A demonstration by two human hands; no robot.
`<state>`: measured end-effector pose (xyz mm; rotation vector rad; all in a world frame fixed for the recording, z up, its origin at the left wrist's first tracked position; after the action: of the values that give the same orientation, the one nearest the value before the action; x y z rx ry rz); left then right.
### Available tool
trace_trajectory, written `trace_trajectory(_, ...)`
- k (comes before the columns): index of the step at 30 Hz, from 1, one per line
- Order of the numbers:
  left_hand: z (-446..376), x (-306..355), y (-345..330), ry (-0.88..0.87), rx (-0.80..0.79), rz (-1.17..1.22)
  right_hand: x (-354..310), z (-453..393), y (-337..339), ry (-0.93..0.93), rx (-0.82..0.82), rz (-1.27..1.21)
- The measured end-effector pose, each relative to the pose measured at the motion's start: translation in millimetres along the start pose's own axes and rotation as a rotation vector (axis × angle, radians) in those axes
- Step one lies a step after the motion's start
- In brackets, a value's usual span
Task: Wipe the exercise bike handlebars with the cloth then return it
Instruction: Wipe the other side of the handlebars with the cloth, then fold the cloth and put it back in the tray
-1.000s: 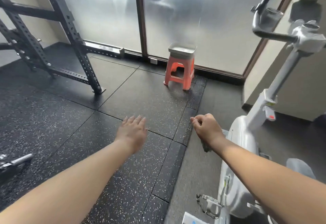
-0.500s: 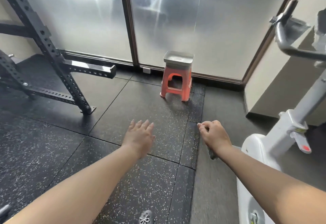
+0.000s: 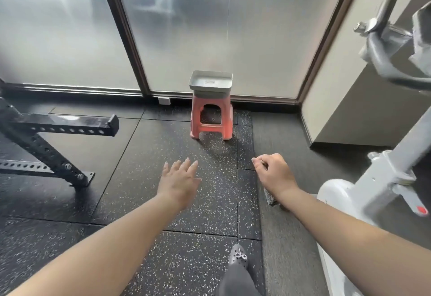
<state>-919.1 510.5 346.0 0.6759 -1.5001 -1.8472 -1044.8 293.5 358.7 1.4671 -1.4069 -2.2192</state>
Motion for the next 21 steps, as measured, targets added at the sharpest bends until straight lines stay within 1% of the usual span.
trace_trajectory(5,-85.0,-7.4,26.6,-0.052,0.025,-0.046,-9.3,-87.3,-3.5,0.0,-0.014,-0.019)
trace_trajectory(12,-209.0,-29.9,76.2,-0.043,0.063,-0.086,-35.5,-221.4,3.9,0.041,-0.038,-0.026)
trace_trajectory(18,-288.9,-61.8,88.0,-0.001,0.057,-0.034,-60.2,-300.4,-7.9,0.052,-0.069,-0.003)
trace_trajectory(21,-330.5,-85.4,91.8,-0.017,0.05,-0.046,-75.9,-340.0,-23.1,0.045,-0.073,0.005)
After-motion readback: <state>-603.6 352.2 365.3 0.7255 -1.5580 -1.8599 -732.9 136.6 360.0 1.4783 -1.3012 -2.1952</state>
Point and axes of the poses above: each hand's wrist, its own z-axis away from the middle knuckle, its own y-axis out of the back of the hand, x = y × z, the point moved 4 cm from there along -z, towards the middle knuckle, and after that the axes turned 2 degrees about -z, right-handed, at the moved point
